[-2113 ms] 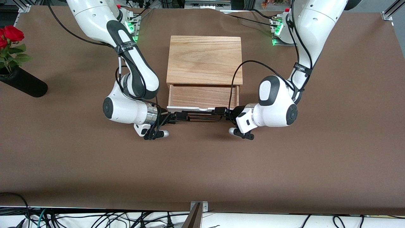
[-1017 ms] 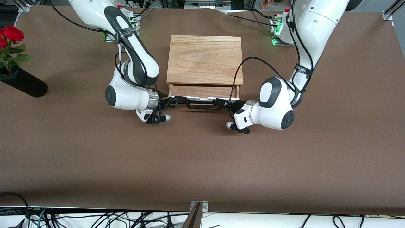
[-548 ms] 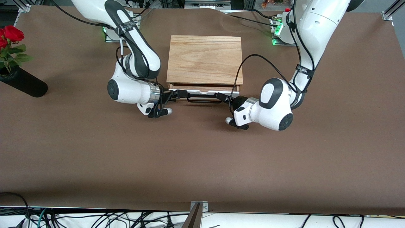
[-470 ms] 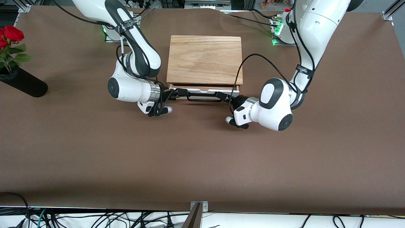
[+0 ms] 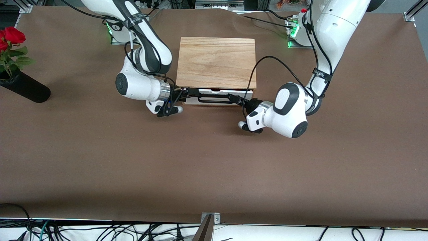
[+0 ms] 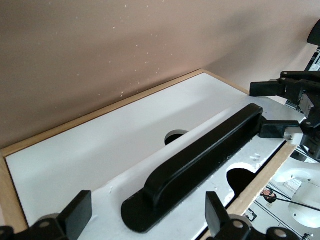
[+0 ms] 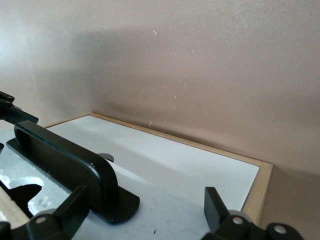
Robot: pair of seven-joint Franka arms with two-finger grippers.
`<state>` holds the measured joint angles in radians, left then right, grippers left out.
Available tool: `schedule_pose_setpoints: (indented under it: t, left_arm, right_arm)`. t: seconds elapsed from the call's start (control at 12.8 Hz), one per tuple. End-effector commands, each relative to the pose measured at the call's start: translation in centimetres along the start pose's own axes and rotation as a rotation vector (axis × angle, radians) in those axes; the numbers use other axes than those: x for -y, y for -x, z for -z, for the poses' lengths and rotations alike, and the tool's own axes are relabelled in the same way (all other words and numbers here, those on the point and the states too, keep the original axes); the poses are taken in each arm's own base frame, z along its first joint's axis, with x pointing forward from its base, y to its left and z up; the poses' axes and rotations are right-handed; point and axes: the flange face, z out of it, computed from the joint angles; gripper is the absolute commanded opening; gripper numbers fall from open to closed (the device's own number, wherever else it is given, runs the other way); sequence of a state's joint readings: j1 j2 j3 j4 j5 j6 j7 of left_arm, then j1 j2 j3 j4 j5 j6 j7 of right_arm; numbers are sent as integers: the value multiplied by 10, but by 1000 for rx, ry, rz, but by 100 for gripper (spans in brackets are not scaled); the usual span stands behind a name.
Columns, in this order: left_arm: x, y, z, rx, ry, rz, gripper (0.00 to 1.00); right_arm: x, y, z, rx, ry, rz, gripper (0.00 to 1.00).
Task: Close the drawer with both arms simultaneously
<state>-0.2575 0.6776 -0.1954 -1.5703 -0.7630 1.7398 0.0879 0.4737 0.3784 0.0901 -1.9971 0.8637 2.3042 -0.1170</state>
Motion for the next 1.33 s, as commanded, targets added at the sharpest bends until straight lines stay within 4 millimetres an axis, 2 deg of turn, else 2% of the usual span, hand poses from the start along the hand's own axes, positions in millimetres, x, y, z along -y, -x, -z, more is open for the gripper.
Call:
schedule_pose_setpoints:
  t: [0.0,0.39,0.47,0.63,0.7,0.78,0.94,1.1,1.25]
  left_arm:
    - [5,7,-2,37,16,49,100]
    - [3,10,0,51,15,88,100]
    - [0,11,12,29,-13,71,100]
    - [-18,20,55,-46,-135,6,100]
    - [-27,27,77,-88,-203,-26,100]
    - [-22,30,108,-135,-257,-33,100]
    - [-29,49,158,-222,-443,-72,100]
    - [-40,70,201,-297,-703,-102,100]
    - [-46,86,227,-337,-889,-115,100]
  right_arm:
    - [-5,46,-20,99,10,-35,100]
    - [-1,62,-39,105,28,-19,100]
    - [-1,61,-38,106,26,-20,100]
    - [-4,51,-28,85,22,-32,100]
    - [-9,43,-17,65,19,-40,100]
    - [-9,35,-7,58,17,-37,100]
    - [-13,23,23,29,21,-29,100]
    - [-27,4,73,41,87,9,100]
    - [-52,-17,140,71,131,-9,100]
